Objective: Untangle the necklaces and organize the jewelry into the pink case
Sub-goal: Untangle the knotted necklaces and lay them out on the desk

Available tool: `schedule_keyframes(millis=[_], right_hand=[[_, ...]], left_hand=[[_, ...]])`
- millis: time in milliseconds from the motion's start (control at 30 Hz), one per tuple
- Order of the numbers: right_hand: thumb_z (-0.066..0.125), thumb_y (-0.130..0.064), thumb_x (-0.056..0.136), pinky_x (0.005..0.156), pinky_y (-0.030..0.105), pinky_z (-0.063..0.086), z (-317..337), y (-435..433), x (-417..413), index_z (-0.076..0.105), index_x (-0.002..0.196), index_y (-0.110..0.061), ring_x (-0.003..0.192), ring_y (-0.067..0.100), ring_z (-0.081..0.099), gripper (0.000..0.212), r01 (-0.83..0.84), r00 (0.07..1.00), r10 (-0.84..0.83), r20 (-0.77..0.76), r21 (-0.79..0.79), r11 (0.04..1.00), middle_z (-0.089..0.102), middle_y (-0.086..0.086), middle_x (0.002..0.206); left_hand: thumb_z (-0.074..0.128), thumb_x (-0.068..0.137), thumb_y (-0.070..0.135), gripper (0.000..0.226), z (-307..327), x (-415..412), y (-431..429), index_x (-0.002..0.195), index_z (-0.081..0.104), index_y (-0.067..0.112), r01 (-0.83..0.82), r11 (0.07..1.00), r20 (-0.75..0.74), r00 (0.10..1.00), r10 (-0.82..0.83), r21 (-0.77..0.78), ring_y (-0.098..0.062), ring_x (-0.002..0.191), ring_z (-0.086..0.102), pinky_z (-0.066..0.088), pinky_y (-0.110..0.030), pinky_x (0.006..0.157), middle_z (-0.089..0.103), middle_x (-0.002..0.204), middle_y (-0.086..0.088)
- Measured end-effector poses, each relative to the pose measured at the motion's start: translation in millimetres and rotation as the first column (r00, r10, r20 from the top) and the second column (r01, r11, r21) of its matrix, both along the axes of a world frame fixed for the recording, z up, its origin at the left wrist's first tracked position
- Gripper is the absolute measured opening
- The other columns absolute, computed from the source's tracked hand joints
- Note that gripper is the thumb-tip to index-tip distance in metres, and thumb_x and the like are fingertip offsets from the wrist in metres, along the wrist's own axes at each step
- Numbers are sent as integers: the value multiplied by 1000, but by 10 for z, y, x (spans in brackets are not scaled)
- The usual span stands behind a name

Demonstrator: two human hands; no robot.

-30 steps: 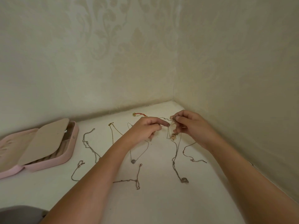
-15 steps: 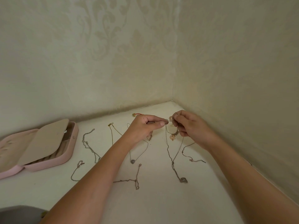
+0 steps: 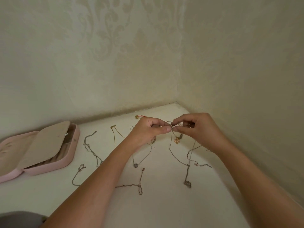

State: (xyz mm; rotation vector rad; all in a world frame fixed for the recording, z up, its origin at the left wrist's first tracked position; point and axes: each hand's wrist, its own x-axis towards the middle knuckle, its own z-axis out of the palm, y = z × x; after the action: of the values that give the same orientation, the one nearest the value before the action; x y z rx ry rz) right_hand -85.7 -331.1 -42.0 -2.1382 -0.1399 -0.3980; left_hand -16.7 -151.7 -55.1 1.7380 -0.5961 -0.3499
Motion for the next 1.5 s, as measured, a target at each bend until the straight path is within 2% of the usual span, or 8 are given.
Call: schedule_keyframes(millis=[200, 367, 500, 600, 900, 1033, 1267, 1500], right_hand=[[81, -22, 74, 67, 38, 47, -14, 10, 3, 75, 80, -28, 46, 7, 32, 10, -4, 1000, 4, -11, 20, 1000, 31, -12, 43], [81, -20, 72, 46, 12, 27, 23, 23, 0, 75, 72, -19, 42, 6, 24, 7, -15, 993, 30, -113, 131, 991, 28, -11, 44], [76, -11, 79, 48, 14, 36, 11, 36, 8, 71, 76, -9, 43, 5, 24, 6, -50, 988, 72, -138, 154, 987, 27, -11, 45], [70, -6, 83, 70, 32, 51, -25, 38, 41, 65, 71, -14, 48, 7, 29, 15, -81, 987, 97, -131, 121, 989, 31, -11, 48], [71, -6, 74, 58, 15, 33, -40, -32, 14, 56, 67, -23, 61, 4, 41, 24, -13, 1000, 14, 2, -199, 980, 55, -6, 74], [70, -10, 76, 56, 21, 35, 2, -83, 19, 61, 70, -21, 55, 6, 37, 15, 25, 998, -30, -61, -81, 996, 49, -9, 61], [58, 3, 88, 46, 19, 30, 96, -46, -14, 54, 77, -9, 48, 11, 35, 16, -140, 956, 212, -205, 317, 938, 62, 2, 63], [70, -8, 83, 49, 14, 30, 79, -29, -15, 65, 94, -7, 47, 5, 34, 12, -194, 957, 231, -177, 204, 960, 40, -12, 47]], left_hand=[[72, 83, 17, 4, 17, -11, 0, 79, 71, 17, 12, 1000, 10, 1000, -12, 19, -10, 46, 20, 20, -21, 47, 31, 42, 14], [71, 84, 14, 11, 1, -30, -20, 77, 70, 21, -36, 996, 135, 991, 25, 84, -10, 46, 17, 17, -28, 51, 21, 45, 14], [71, 84, 12, 15, 35, -49, -18, 75, 69, 23, -48, 994, 160, 987, 32, 98, -10, 46, 16, 19, -26, 49, 19, 47, 13], [70, 84, 11, 18, 47, -60, -26, 72, 67, 24, -37, 993, 175, 984, 17, 112, -11, 48, 17, 21, -21, 47, 19, 48, 13], [66, 87, 12, 14, 63, -67, -15, 76, 65, 20, 43, 977, 116, 991, -69, 209, -9, 49, 21, 23, -16, 47, 22, 49, 12], [64, 88, 11, 13, 76, -60, 6, 77, 65, 18, 91, 980, 58, 993, -103, 179, -9, 49, 22, 23, -17, 48, 25, 53, 8], [62, 72, 19, 3, 81, -61, 35, 70, 62, 21, 142, 987, 11, 990, -143, 70, -13, 55, 25, 19, -28, 52, 41, 61, 4], [57, 74, 15, 1, 67, -35, 51, 74, 57, 16, 191, 982, -31, 981, -191, -5, -5, 47, 32, 29, -15, 46, 63, 70, 8]])
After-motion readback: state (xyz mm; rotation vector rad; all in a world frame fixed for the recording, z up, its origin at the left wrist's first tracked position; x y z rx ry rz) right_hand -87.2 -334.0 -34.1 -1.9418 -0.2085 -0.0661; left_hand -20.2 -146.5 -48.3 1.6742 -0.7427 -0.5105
